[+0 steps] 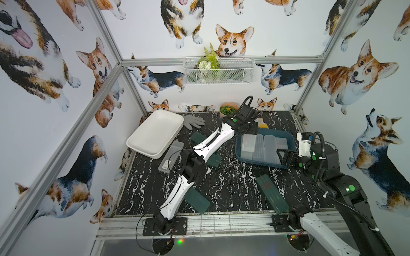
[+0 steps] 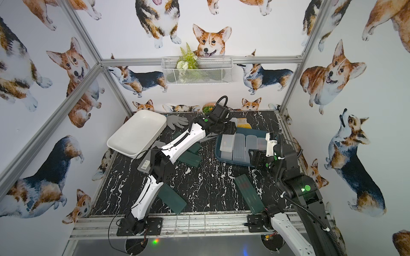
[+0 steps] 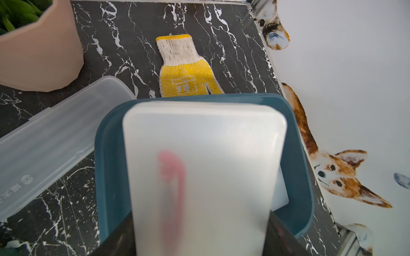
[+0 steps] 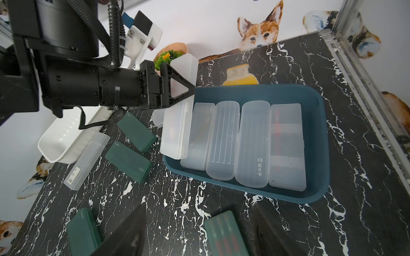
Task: Place the pencil cases by color into the storage box
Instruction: Place the pencil case at the storage box.
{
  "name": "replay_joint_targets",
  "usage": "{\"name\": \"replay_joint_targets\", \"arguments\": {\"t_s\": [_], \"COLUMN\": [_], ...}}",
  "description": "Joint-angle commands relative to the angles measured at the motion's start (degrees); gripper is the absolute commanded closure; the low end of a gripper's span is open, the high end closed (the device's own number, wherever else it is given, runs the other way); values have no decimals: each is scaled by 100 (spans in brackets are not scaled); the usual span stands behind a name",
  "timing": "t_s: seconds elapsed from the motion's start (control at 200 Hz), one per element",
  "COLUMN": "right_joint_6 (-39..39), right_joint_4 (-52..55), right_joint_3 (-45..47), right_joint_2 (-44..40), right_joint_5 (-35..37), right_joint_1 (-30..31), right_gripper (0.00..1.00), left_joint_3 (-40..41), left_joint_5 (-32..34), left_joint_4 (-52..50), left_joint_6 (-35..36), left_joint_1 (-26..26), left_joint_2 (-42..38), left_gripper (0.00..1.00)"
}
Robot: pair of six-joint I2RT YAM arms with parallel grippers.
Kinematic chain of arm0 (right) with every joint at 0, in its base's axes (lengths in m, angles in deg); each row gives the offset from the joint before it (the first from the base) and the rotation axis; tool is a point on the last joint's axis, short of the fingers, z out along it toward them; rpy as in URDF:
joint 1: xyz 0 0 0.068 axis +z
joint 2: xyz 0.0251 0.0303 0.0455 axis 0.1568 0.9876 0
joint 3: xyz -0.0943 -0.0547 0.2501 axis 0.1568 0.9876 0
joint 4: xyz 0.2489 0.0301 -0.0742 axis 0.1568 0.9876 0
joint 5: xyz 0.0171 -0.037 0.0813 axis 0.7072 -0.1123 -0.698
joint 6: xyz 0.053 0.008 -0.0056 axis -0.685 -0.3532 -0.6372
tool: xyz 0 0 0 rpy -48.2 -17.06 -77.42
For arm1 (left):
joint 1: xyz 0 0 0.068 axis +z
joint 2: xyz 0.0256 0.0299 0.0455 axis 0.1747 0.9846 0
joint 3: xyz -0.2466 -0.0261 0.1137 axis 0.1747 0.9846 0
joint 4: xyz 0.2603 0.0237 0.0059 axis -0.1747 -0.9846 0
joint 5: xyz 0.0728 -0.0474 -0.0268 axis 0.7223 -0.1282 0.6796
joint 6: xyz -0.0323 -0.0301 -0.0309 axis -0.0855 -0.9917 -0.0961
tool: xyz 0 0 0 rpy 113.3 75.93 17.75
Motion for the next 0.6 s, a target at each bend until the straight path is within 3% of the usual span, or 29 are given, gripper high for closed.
{"name": "replay_joint_targets", "arguments": {"t_s": [0.0, 0.596], "right_joint_6": [90, 118], "right_joint_4": [-284, -460], "right_joint_3": [74, 245], "right_joint_2": [-67, 102], "right_joint_5": [67, 90], "right_joint_1": [-7, -7], "right_gripper": [25, 25], "left_joint_3": [-59, 158], "left_joint_5": [232, 343], "left_joint_4": [111, -191], "left_joint_6": [-87, -165], "left_joint_1": [-4, -22], "left_joint_2": [104, 542], "left_gripper": [46, 46]}}
